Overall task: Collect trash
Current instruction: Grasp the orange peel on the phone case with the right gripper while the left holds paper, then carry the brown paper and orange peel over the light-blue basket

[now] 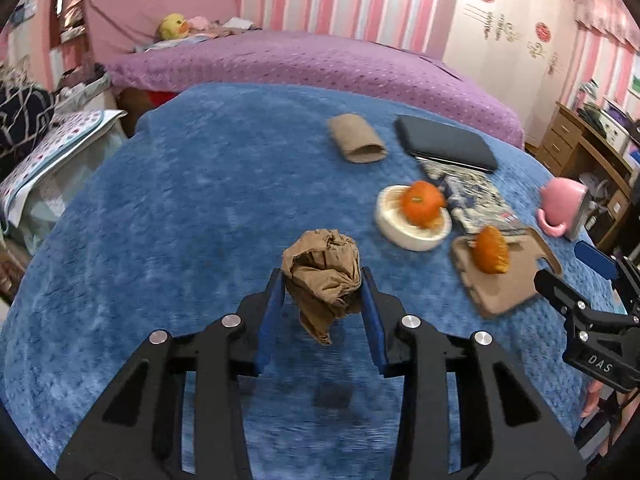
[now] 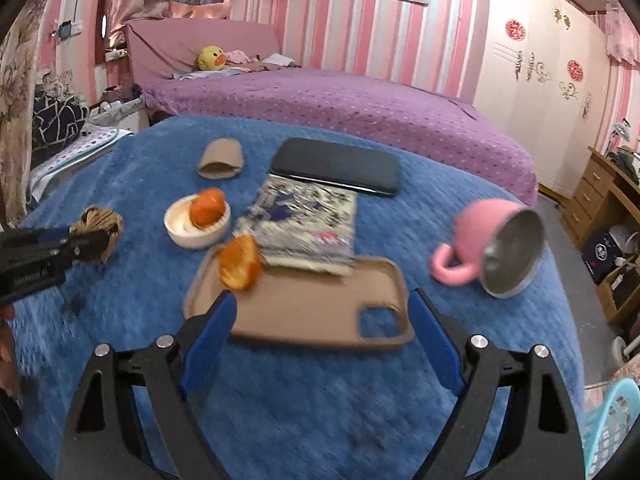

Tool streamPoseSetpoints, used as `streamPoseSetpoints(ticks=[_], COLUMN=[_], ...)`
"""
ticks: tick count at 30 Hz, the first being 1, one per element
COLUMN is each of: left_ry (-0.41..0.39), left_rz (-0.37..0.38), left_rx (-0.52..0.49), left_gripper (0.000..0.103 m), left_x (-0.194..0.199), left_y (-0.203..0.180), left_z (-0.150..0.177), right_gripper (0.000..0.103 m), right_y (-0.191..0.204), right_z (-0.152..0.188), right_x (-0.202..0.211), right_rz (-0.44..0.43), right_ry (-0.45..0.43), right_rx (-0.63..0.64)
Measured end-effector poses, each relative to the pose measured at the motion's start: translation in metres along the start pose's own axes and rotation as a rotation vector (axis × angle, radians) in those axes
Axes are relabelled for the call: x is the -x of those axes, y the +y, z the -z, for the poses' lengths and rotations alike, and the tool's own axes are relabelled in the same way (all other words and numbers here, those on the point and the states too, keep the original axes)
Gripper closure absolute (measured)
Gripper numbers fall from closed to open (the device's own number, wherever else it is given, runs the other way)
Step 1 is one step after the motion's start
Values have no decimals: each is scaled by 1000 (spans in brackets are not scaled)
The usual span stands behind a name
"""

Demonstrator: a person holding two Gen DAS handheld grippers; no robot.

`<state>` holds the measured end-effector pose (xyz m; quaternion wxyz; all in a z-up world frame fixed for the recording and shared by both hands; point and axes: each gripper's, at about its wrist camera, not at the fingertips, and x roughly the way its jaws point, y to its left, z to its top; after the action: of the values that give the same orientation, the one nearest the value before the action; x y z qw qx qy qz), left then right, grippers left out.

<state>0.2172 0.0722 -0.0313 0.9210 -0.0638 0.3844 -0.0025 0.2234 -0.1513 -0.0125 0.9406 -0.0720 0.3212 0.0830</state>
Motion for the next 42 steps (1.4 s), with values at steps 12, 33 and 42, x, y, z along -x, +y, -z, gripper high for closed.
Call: streamPoseSetpoints(ticks=[12,33,42], left_ry=[17,-33,-23], left_rz=[-8,8,-13], left_rx=[36,-57,0], left_gripper=[67,75,38], left_x=[-8,16,13], left_y=[31,-19,3], left_z=[-3,3,11], right_gripper=[72,75,75], right_y=[40,-35,-93], right_z=[-14,20,48], right_x=[-45,30,65], right_rz=[-104,-40,48], right_ry=[95,-1,-12], right_rx=[49,-61,-135])
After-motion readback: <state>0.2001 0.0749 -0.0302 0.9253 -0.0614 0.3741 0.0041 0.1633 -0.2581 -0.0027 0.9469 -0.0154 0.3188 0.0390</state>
